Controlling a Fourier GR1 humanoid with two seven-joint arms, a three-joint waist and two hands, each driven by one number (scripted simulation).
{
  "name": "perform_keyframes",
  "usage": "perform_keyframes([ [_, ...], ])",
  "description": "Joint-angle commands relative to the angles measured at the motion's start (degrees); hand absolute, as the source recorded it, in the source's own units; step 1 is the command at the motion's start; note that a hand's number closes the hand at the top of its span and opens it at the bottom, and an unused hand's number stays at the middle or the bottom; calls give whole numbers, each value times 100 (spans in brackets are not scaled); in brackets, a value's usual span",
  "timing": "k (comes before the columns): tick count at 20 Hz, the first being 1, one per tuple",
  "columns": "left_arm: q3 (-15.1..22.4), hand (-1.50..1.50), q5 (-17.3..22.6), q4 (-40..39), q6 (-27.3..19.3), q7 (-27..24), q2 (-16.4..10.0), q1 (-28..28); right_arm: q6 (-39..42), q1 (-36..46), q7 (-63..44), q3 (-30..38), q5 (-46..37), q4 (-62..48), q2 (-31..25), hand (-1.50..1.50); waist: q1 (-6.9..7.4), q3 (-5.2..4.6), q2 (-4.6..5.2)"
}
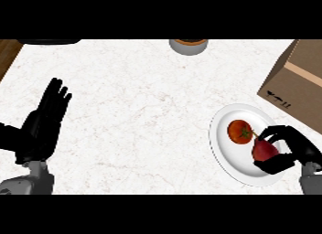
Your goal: Pick the pear from the plate and place it in the cardboard box
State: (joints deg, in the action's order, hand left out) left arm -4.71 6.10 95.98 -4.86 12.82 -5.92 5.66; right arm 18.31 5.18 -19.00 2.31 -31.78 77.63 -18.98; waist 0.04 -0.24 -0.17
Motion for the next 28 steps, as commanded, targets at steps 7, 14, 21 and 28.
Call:
perform_keyframes([
  [7, 32, 0, -112, -162, -76, 7, 37, 116, 255, -446, 2713, -2226, -1256, 1403, -750, 150, 28, 26, -76],
  [14, -194, 0, -21, -174, -177, 131, -27, 140, -1197, -1635, 4425, -3058, -2213, 3261, -1777, 150, -335, 28, -77],
  [21, -425, 0, 148, -323, -8, -138, -153, 125, -2407, -3479, 5727, -2013, -1863, 4730, -3056, 150, -337, 22, -38],
  [28, -188, 0, -18, 21, -104, 89, -72, 37, -2302, -4407, 5479, -625, 409, 5579, -2635, 150, -246, 22, -12],
])
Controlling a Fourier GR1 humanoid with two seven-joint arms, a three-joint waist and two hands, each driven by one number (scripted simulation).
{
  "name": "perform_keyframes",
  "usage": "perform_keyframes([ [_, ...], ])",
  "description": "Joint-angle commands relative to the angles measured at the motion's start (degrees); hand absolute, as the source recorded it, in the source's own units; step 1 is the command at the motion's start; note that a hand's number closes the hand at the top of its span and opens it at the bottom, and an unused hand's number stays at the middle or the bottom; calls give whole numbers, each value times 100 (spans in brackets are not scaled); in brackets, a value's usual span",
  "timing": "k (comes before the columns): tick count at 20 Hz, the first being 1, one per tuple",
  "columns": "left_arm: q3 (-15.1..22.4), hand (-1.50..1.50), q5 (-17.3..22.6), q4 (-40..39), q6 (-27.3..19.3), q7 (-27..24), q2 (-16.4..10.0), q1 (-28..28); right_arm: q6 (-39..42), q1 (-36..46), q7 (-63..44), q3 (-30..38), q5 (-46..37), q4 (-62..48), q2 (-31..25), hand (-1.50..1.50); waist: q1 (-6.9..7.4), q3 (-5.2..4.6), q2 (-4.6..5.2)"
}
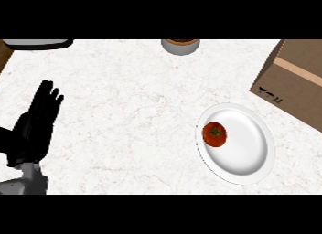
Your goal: Pick the pear from the plate and place it in the cardboard box
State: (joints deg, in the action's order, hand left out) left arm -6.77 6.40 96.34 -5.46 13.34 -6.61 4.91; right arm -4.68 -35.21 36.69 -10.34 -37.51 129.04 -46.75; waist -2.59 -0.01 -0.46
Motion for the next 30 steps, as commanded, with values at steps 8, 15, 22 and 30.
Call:
perform_keyframes([
  [8, 196, 0, -80, -60, 67, -152, 124, -100, 572, -54, -1217, 2776, 3156, 518, 274, 150, 172, -5, 38],
  [15, 287, 0, -99, -115, 163, -171, 122, 8, 1306, 1756, -2055, 3391, 3856, -1228, -486, 150, 342, -1, 69],
  [22, 349, 0, -87, 332, 108, 141, 130, -87, 886, 3359, -2235, 2529, 2784, -2758, -327, 150, 444, 4, 71],
  [30, 358, 0, -174, -141, 24, -10, 225, 328, 319, 5235, -1407, 1721, 1436, -5296, -23, 150, 475, 5, 100],
])
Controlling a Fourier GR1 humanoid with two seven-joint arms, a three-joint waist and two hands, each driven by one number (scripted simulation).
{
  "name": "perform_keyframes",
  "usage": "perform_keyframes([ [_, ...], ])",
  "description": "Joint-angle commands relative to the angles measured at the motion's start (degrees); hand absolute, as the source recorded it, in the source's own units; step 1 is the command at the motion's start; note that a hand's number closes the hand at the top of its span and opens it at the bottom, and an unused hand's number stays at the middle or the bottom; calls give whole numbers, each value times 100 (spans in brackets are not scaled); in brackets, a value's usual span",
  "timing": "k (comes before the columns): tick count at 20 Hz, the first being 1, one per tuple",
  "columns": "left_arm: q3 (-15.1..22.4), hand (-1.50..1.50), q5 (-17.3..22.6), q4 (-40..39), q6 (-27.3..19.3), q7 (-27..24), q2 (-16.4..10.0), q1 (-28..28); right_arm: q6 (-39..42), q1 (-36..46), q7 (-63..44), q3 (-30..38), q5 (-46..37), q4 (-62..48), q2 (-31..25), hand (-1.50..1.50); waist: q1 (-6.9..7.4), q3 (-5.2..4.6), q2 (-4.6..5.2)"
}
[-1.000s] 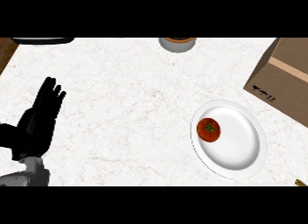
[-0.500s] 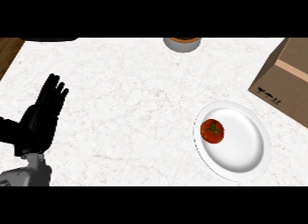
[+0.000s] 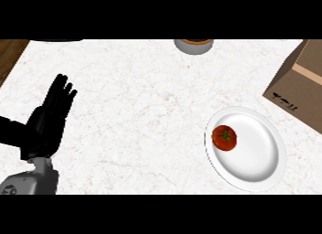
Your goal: Pick the pear from the plate and place it in the cardboard box
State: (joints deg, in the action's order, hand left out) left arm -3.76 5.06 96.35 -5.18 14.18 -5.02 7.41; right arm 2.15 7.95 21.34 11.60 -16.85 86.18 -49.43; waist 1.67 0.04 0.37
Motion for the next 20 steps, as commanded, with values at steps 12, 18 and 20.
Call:
perform_keyframes([
  [12, 134, 0, -22, -175, 47, -118, 131, 118, -67, 1818, 681, -1503, -2602, -3844, -167, -150, 182, 7, 76],
  [18, -45, 0, 14, -166, 80, -152, -26, 144, -546, 2528, 1709, -817, -1869, -4680, 560, -150, 70, 15, 39],
  [20, -67, 0, 62, -291, 140, -251, -17, 142, -723, 2644, 2216, -428, -1454, -4788, 657, -150, 83, 23, 63],
])
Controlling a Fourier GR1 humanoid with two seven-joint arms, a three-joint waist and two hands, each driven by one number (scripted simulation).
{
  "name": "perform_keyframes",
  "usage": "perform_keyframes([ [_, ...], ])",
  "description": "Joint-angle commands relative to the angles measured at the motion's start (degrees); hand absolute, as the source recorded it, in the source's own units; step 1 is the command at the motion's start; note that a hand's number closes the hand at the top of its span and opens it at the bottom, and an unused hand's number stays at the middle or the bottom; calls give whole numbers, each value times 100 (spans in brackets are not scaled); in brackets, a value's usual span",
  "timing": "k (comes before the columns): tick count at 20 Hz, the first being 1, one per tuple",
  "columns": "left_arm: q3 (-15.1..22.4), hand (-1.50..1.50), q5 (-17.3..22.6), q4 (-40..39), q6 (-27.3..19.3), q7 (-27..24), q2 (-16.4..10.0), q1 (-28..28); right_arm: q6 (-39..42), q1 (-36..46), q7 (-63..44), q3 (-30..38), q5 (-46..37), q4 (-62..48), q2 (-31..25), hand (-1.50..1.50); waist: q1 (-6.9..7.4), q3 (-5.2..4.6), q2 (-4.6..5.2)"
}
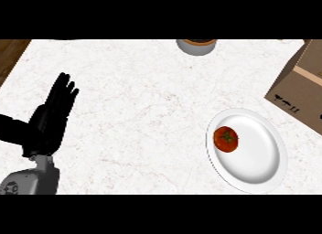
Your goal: Pick the pear from the plate and place it in the cardboard box
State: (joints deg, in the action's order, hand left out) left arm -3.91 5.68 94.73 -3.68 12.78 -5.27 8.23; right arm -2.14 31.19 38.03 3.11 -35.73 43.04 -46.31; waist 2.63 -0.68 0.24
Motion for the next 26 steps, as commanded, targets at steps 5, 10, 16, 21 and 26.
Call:
perform_keyframes([
  [5, -5, 0, -125, -223, -144, -77, 62, 191, 622, 832, 1091, 1155, 1467, -858, 380, -150, -100, 86, 45],
  [10, -276, 0, 165, -17, 89, 56, -204, -15, 2228, 970, 685, 1670, 2253, -1593, 158, -150, -132, 79, 7],
  [16, -47, 0, 26, 60, -78, 30, 58, -67, 3540, 1438, 167, 2296, 2956, -2466, -442, -150, -85, 84, 31],
  [21, 97, 0, -11, 183, -79, 130, 123, -113, 3671, 1444, 187, 2595, 3184, -2960, -766, -150, -16, 96, 72],
  [26, -22, 0, 7, 189, -118, 182, 49, -47, 3884, 1045, 436, 2825, 3407, -3125, -963, -150, -40, 106, 82],
])
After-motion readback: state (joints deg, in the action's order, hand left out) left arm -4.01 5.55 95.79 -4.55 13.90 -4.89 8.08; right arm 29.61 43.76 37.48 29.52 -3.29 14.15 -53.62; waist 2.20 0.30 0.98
